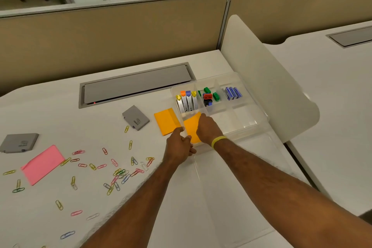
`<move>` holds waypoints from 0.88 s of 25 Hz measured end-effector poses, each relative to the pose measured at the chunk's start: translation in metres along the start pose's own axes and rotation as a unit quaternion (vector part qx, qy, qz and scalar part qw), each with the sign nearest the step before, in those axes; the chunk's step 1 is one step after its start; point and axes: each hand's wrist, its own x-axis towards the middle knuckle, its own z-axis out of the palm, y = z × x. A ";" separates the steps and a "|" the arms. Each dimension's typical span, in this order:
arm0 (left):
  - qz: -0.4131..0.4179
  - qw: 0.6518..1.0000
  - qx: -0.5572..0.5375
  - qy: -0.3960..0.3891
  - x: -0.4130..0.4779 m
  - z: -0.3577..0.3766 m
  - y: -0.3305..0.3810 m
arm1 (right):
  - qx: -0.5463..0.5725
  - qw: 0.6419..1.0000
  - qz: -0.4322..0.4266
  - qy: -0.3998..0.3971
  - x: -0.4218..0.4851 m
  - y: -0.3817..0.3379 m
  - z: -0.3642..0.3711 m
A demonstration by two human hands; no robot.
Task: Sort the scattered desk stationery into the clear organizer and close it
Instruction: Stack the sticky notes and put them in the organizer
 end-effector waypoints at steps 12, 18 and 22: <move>0.070 0.990 0.120 0.023 -0.015 -0.033 -0.021 | -0.065 0.989 -0.061 0.116 -0.063 0.002 -0.021; 0.139 0.965 0.210 0.075 -0.038 -0.078 -0.045 | -0.027 0.974 -0.178 0.137 -0.106 -0.042 0.024; 0.145 0.958 0.230 0.094 -0.048 -0.116 -0.067 | -0.025 0.980 -0.172 0.100 -0.093 -0.076 0.045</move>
